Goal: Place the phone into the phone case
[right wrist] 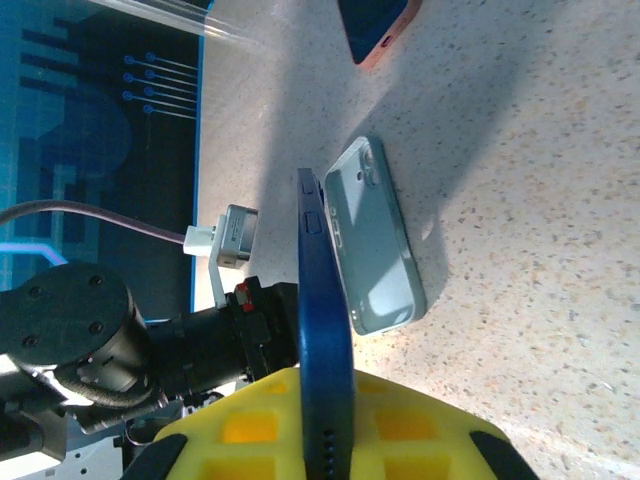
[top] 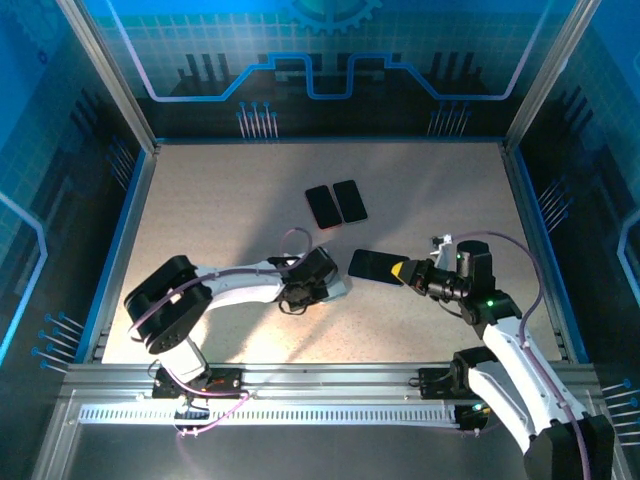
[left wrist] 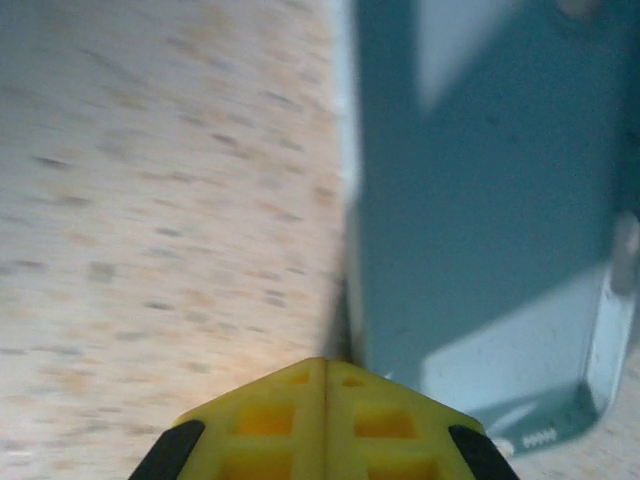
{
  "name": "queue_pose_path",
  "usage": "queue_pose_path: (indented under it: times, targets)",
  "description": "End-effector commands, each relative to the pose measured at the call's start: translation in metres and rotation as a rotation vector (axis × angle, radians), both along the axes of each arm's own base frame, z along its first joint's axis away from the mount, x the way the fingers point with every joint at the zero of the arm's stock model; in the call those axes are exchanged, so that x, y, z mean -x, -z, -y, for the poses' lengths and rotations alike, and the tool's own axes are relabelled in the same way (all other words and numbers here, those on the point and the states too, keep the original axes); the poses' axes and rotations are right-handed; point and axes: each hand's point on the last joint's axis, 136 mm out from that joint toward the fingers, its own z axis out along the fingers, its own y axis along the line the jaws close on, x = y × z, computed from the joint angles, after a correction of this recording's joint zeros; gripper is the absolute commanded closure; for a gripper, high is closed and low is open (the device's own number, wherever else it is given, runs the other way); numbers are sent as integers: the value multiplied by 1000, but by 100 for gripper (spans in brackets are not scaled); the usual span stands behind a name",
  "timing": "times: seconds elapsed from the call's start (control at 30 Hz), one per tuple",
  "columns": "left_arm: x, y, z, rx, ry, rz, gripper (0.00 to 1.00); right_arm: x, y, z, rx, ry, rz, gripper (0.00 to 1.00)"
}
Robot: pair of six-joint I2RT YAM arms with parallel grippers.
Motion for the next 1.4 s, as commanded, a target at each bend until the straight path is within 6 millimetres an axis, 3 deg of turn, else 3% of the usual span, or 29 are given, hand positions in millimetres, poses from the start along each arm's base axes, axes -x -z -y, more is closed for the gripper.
queue_pose_path:
  times: [0.0, 0.2, 0.37, 0.47, 0.67, 0.8, 1.07, 1.23, 1.37]
  targets:
    - [0, -13, 46, 131, 50, 3, 100, 5, -11, 3, -16, -21, 22, 100]
    - [-21, -21, 71, 164, 77, 78, 100, 7, -9, 11, -15, 1, 12, 100]
    - [-31, -43, 81, 198, 116, 149, 100, 9, -6, 15, -12, 15, -2, 100]
    - [-30, -59, 63, 173, 125, 186, 100, 10, -8, 13, -37, 20, -12, 100]
    - [-46, -78, -5, 159, 41, 230, 100, 9, -2, 9, -74, 83, -13, 100]
    - [-71, -75, -33, 143, 36, 251, 100, 12, 7, 1, -2, 119, 3, 100]
    - [-119, -40, -51, 182, 21, 230, 100, 8, 15, -29, 30, 187, 57, 100]
    - [-141, -19, -51, 220, 40, 207, 100, 0, 7, -56, 48, 208, 122, 100]
    - [-147, -15, -48, 231, 69, 210, 100, -11, 6, -79, 30, 188, 120, 100]
